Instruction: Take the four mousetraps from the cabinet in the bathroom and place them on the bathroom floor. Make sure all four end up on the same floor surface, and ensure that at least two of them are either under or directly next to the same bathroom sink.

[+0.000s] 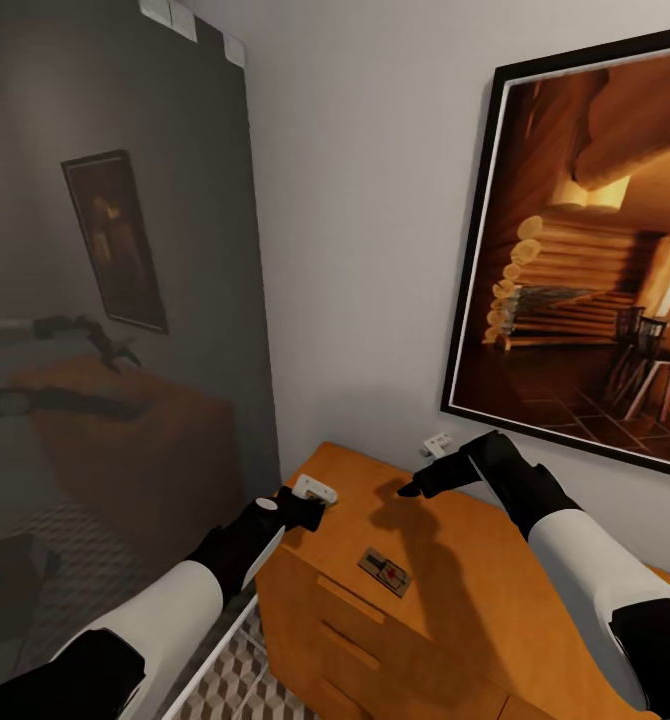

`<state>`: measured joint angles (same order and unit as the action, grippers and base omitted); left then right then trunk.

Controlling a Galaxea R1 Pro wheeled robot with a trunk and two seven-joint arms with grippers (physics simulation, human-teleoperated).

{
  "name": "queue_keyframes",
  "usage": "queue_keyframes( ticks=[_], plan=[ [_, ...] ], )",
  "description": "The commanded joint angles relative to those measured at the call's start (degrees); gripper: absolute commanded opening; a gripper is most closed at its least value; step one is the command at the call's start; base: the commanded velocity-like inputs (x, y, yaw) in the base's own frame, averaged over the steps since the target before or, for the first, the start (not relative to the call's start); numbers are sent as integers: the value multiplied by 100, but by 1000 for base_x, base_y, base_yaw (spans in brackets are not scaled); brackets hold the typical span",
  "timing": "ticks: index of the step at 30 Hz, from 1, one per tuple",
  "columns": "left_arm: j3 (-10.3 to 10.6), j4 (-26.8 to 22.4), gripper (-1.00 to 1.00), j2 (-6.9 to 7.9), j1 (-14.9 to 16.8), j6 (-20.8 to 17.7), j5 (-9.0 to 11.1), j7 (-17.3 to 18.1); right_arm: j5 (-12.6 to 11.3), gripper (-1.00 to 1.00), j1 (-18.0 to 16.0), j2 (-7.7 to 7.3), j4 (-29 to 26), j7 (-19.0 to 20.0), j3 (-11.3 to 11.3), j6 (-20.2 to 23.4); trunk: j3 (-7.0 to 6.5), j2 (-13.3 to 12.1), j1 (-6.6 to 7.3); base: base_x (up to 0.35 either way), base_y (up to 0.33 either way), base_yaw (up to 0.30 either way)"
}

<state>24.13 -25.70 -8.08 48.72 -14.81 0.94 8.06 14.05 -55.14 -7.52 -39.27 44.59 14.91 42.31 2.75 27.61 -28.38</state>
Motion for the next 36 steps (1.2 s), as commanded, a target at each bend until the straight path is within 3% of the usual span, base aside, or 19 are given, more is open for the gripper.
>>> queue_keyframes(
  ticks=[1, 7, 10, 13, 18, 23, 24, 25, 28, 31, 36],
  plan=[
    [17, -10, -100, 0, 6, -32, 13, 7, 82, 100, -5, -3, -10, 5, 12, 5, 13, 12, -3, 0, 0, 0],
    [29, -92, -100, -87, 6, -33, 28, 8, 180, 100, -5, 11, -8, -479, 5, -2, 13, 12, -3, 0, 0, 0],
    [29, -111, -100, -192, 6, -43, 2, 4, 191, 100, -5, 13, -4, -552, 6, -3, 13, 12, -3, 0, 0, 0],
    [41, -127, -100, -192, 6, -111, -8, -12, 184, 100, -5, 13, 10, -576, 6, -10, 13, 12, -3, 0, 0, 0],
    [26, -535, -100, -192, 6, -1027, 7, -377, 180, 100, -5, 13, 188, -594, 5, -303, 13, 12, -3, 0, 0, 0],
    [6, -1435, -100, -192, -19, -2212, 56, -757, 184, 100, -5, 13, 466, -608, 6, -540, 13, 12, -3, 0, 0, 0],
    [3, -2065, -100, -192, -52, -2854, 69, -814, 197, 100, -5, 13, 524, -615, 9, -575, 13, 12, -3, 0, 0, 0],
    [3, -2219, -100, -192, -65, -3001, 77, -819, 204, 100, -5, 13, 531, -616, 10, -578, 13, 12, -3, 0, 0, 0],
    [-2, -3231, -100, -192, -176, -3965, 285, -843, 321, 100, -5, 12, 594, -618, 11, -599, 13, 12, -3, 0, 0, 0],
    [1, -4017, -100, -192, -385, -4290, 543, -856, 413, 100, -5, 13, 637, -618, 11, -692, 13, 12, -3, 0, 0, 0],
    [3, -4655, -100, -192, -686, -4400, 716, -985, 528, 100, -5, 13, 899, -623, 17, -863, 13, 12, -3, 0, 0, 0]
  ],
)
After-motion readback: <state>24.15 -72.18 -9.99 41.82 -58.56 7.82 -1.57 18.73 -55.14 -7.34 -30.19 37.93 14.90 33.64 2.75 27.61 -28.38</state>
